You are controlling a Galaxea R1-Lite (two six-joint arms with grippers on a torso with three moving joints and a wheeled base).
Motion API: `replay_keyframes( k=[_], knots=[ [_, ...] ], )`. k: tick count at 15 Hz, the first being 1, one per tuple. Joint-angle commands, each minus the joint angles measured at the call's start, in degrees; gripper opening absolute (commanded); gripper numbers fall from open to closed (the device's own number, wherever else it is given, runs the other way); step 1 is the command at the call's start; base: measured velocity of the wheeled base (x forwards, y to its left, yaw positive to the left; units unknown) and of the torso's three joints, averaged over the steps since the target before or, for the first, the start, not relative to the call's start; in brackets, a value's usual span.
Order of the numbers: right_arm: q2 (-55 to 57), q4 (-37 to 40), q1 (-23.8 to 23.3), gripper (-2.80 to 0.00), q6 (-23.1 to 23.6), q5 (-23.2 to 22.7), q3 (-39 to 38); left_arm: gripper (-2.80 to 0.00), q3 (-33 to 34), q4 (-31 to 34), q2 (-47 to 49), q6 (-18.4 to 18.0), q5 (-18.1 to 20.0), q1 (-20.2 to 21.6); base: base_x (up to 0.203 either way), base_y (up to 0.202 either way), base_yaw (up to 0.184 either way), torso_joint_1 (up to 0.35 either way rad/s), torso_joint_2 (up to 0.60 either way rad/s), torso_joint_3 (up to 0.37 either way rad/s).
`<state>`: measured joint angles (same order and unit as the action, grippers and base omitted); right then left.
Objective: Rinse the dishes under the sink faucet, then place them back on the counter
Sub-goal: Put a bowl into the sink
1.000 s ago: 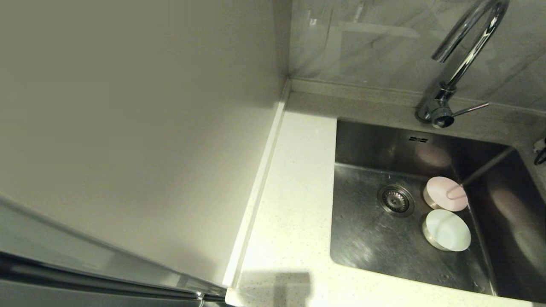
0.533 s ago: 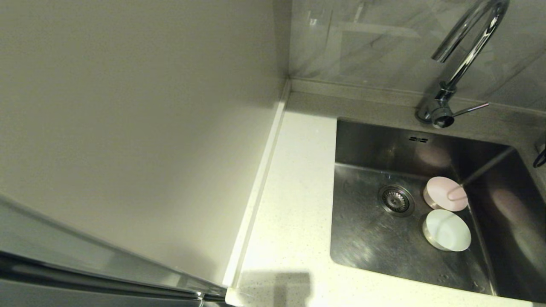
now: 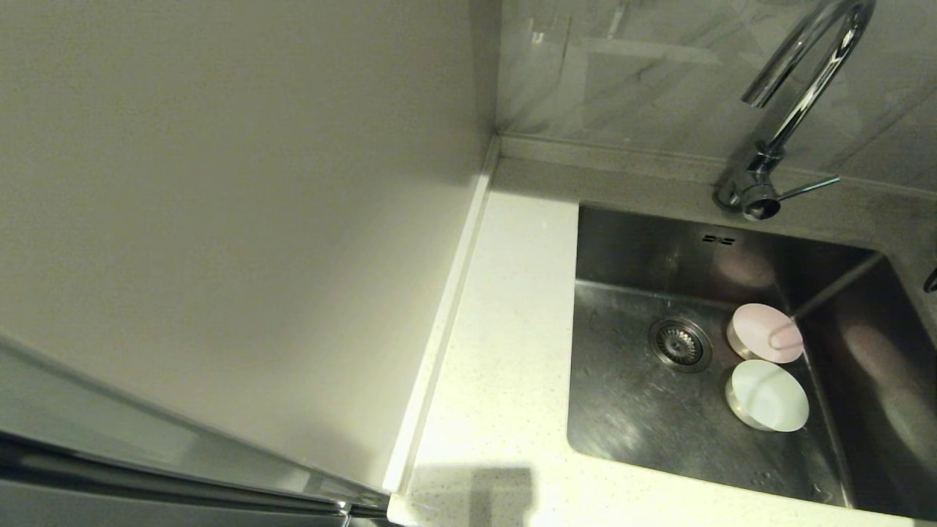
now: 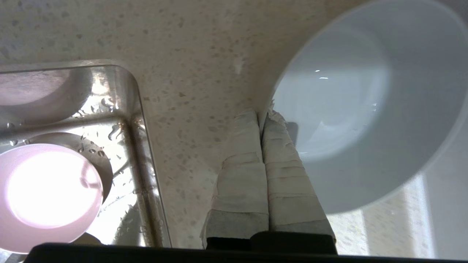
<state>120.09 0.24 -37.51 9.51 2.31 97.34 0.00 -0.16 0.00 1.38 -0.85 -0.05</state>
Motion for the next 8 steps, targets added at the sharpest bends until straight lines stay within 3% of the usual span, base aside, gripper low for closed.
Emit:
replay_keyframes(
  k=[1, 8],
  knots=[
    [-1.98, -0.03, -0.28, -2.8, 0.01, 0.23, -0.48, -2.8, 0.0, -0.02, -0.18, 0.03, -0.02, -0.02, 0.0, 0.0, 0.0, 0.0, 0.0, 0.0],
    [-16.39, 0.3, 0.92, -2.8, -2.11, -0.67, -9.56, -2.8, 0.0, -0.02, -0.19, 0.03, -0.02, 0.05, 0.0, 0.0, 0.0, 0.0, 0.0, 0.0]
  ],
)
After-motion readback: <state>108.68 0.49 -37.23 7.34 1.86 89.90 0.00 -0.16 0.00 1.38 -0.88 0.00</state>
